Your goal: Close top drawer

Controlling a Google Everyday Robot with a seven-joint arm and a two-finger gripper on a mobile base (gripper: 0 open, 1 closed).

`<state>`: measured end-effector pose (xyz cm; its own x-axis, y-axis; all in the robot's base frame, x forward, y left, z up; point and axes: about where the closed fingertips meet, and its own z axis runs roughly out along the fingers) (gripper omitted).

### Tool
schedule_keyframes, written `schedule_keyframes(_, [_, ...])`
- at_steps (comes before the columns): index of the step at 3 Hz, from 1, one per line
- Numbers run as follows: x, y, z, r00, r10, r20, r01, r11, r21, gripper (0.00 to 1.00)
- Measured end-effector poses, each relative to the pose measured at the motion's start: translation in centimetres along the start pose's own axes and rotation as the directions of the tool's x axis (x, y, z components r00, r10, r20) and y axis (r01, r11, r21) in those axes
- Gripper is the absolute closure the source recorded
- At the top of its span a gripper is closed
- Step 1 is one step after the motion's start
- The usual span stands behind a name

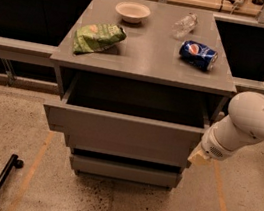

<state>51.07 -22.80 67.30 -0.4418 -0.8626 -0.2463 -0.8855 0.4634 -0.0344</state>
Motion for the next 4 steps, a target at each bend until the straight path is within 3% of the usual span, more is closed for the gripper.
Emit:
schedule_keyframes(1, [-3.2, -6.3, 3.1, 0.996, -0.062, 0.057, 0.060, 0.9972, 0.045, 1.00])
schedule_keyframes(3, [-3.6, -6.9, 3.9, 0.996, -0.055, 0.073, 0.049, 0.9963, 0.070, 1.00])
schedule_keyframes(4, [-4.9, -9.3, 5.5, 0.993, -0.062, 0.101, 0.054, 0.9950, 0.083, 1.00])
